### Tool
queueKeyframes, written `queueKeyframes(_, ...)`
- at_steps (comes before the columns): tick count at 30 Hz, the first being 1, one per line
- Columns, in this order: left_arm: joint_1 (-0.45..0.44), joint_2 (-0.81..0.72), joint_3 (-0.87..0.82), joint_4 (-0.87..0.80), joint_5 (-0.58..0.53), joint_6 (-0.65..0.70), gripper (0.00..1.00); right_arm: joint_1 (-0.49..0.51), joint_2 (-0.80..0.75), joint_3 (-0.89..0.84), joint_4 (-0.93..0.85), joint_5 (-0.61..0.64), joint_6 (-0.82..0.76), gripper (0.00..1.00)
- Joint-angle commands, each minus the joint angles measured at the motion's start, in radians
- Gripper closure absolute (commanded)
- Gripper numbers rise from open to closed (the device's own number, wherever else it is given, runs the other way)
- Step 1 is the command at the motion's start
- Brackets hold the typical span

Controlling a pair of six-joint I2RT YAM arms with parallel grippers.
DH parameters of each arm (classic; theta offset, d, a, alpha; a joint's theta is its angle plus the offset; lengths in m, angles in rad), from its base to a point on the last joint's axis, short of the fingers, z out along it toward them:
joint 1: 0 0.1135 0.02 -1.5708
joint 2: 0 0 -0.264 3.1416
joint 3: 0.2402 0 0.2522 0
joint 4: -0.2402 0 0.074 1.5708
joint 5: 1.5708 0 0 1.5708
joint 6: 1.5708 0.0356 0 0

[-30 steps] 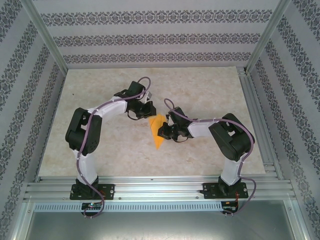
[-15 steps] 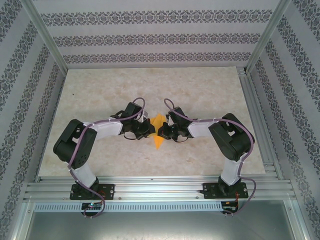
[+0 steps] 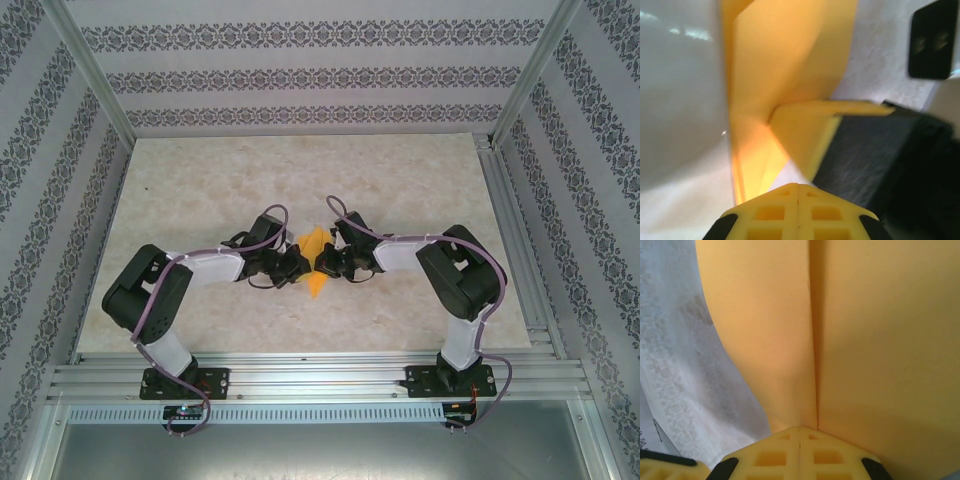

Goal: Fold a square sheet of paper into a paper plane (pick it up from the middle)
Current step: Fourth fold the wing at the center of the table.

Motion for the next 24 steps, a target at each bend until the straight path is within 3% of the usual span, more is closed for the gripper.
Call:
queueKeyframes(1, -0.018, -0.059, -0.041, 0.033, -0.039, -0.037, 1.0, 0.015, 0.051, 0.0, -0.062, 0.058, -0.01, 1.0)
queueKeyframes(7, -0.03, -0.056, -0.036, 0.105, 0.0, -0.041, 1.0, 0.016, 0.048, -0.002, -0.067, 0.06, -0.011, 1.0)
queueKeyframes(24, -0.07, 0.094, 0.011, 0.069, -0.009, -0.015, 1.0, 0.017, 0.045, 0.012, -0.079, 0.058, -0.015, 1.0)
